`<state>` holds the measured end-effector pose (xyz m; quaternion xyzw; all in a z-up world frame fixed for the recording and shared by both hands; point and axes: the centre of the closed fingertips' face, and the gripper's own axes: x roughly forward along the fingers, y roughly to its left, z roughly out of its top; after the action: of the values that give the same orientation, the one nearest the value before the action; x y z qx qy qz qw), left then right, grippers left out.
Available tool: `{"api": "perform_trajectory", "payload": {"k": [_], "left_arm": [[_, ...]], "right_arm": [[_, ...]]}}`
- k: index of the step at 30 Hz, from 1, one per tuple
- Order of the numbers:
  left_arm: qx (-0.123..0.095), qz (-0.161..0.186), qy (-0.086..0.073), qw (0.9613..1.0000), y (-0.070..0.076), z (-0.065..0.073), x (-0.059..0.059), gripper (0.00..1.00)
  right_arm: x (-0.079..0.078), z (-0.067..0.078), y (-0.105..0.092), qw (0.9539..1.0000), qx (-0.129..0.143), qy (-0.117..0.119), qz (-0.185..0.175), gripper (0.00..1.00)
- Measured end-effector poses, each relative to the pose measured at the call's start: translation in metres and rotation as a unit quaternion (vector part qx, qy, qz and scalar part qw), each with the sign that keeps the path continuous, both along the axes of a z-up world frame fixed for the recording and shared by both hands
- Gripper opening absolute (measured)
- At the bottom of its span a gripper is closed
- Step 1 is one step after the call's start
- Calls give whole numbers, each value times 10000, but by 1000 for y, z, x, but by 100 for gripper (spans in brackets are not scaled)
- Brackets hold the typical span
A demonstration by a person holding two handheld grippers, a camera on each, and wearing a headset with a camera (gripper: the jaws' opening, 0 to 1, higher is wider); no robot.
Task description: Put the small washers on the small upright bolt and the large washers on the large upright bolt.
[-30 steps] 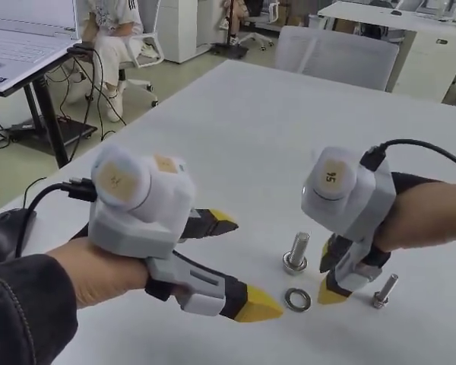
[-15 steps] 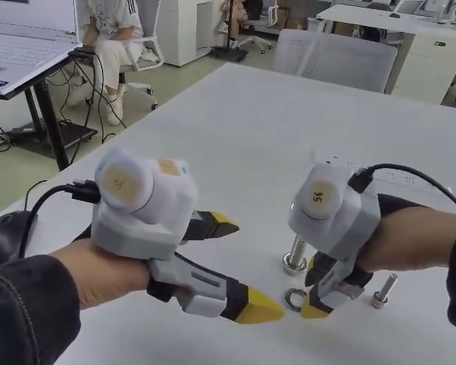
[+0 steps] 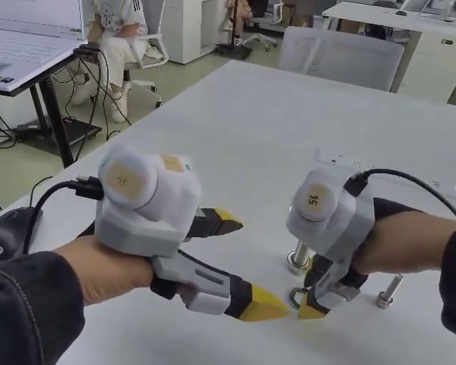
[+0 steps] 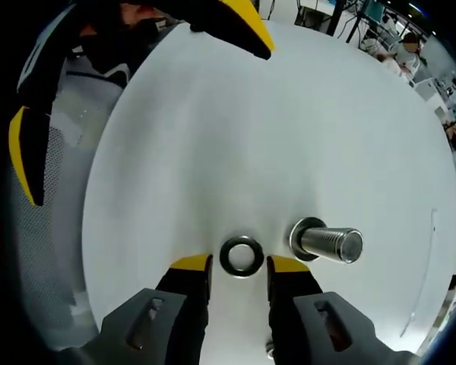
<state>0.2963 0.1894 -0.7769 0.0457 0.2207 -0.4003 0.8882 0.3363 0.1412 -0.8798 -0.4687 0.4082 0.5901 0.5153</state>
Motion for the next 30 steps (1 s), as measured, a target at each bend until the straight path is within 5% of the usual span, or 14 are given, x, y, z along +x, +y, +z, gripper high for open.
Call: {"api": "perform_trajectory", "payload": {"k": [30], "left_arm": [[-4,-15,11,10000,0,-1,0,77]], "right_arm": [[-5,0,-12,9998,-193,-25,66,24]]}}
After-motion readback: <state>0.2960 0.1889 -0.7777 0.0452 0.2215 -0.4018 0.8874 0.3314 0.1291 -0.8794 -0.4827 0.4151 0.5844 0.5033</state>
